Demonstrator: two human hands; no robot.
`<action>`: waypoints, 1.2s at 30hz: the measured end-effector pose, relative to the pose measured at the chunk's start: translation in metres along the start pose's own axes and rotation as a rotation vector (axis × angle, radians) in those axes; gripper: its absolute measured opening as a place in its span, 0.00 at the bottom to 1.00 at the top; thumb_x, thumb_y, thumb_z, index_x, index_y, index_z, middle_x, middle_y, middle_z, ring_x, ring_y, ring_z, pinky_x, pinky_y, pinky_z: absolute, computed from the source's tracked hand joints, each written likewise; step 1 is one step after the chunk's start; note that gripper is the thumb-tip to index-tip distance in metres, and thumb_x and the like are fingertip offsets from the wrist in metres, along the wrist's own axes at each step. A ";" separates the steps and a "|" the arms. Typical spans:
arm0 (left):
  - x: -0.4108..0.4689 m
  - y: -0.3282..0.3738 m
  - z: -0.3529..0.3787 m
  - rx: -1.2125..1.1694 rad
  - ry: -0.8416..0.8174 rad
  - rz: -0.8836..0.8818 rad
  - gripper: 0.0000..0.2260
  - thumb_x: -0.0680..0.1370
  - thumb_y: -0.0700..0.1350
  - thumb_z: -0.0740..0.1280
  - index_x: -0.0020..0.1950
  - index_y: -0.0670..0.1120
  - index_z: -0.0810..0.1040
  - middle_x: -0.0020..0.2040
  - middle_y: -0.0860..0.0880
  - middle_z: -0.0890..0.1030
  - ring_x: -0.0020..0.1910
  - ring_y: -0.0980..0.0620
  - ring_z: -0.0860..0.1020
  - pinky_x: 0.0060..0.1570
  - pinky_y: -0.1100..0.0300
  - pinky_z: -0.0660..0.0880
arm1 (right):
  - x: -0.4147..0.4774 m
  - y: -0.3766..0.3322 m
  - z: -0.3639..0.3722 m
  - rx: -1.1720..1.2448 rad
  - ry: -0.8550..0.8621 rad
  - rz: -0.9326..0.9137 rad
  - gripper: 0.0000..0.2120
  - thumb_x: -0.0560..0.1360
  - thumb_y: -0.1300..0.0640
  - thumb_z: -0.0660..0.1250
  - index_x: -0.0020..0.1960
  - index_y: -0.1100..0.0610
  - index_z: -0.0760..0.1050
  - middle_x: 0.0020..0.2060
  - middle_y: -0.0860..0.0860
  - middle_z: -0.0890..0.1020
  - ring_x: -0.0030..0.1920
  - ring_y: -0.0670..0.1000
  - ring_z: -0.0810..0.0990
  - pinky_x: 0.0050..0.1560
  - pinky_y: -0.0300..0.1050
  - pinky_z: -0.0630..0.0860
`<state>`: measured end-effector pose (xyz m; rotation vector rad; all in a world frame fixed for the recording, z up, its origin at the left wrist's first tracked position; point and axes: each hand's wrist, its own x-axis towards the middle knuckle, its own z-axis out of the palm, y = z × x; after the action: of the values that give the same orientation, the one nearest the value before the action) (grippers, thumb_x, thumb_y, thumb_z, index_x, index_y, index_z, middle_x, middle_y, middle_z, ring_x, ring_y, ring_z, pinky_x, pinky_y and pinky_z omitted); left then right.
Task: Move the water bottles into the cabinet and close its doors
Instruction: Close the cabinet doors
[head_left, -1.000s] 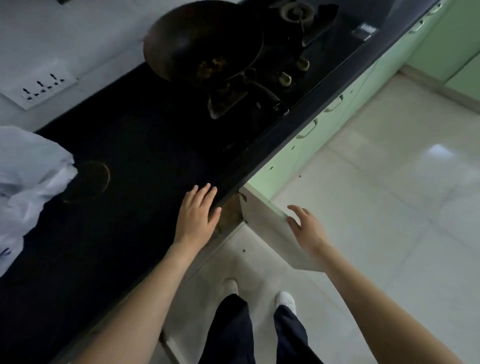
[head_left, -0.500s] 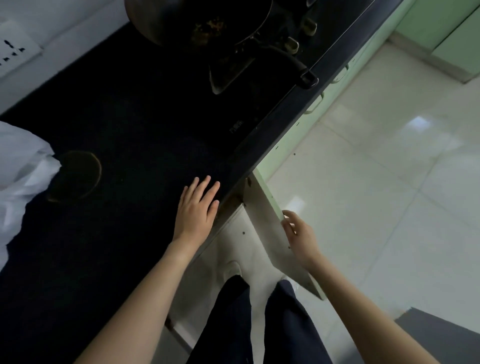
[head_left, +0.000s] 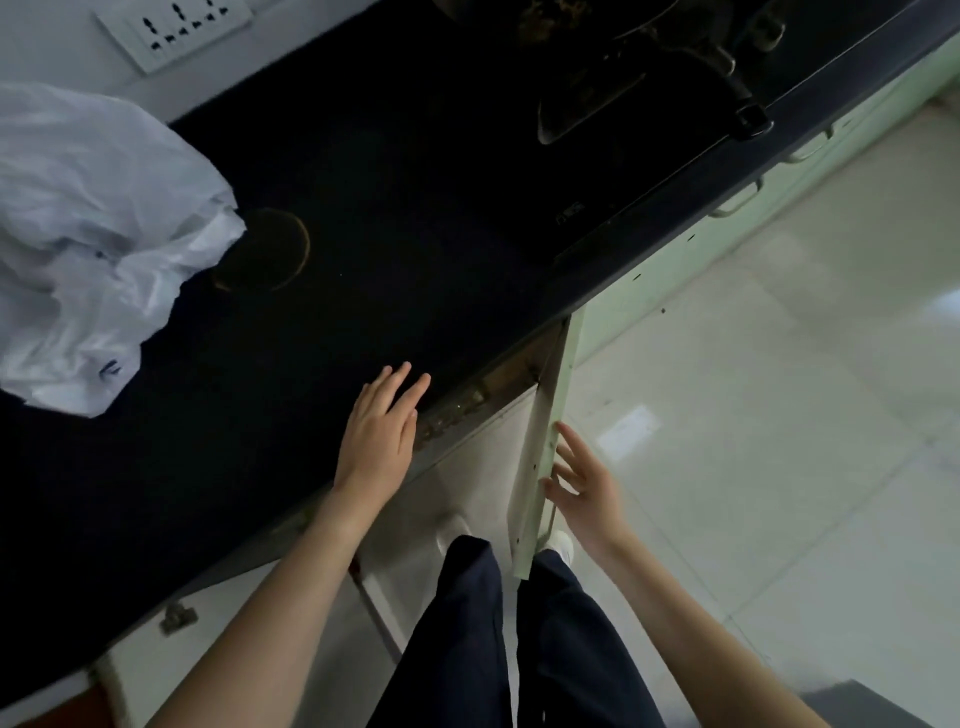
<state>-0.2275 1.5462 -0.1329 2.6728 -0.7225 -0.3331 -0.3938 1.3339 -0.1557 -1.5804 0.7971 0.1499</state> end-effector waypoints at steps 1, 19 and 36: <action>0.000 0.000 -0.001 -0.004 -0.004 0.000 0.20 0.85 0.42 0.55 0.77 0.50 0.66 0.78 0.49 0.62 0.79 0.50 0.55 0.77 0.50 0.54 | 0.000 -0.001 0.003 0.022 0.006 0.006 0.36 0.75 0.73 0.67 0.75 0.46 0.65 0.64 0.43 0.78 0.62 0.49 0.80 0.62 0.59 0.77; 0.028 -0.050 -0.022 0.101 -0.114 0.217 0.22 0.84 0.48 0.55 0.79 0.55 0.58 0.80 0.49 0.57 0.80 0.47 0.50 0.78 0.47 0.48 | 0.028 -0.059 0.139 0.436 0.357 0.094 0.38 0.76 0.70 0.67 0.77 0.47 0.58 0.68 0.53 0.74 0.64 0.52 0.78 0.59 0.57 0.79; 0.028 -0.058 -0.014 0.073 -0.075 0.244 0.22 0.84 0.50 0.54 0.79 0.55 0.59 0.80 0.50 0.59 0.80 0.47 0.52 0.77 0.49 0.47 | 0.042 -0.075 0.166 0.502 0.343 0.083 0.42 0.72 0.79 0.64 0.77 0.46 0.60 0.60 0.40 0.73 0.63 0.47 0.74 0.52 0.40 0.81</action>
<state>-0.1740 1.5822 -0.1466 2.6112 -1.0910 -0.3485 -0.2620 1.4667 -0.1486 -1.1075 1.0714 -0.2539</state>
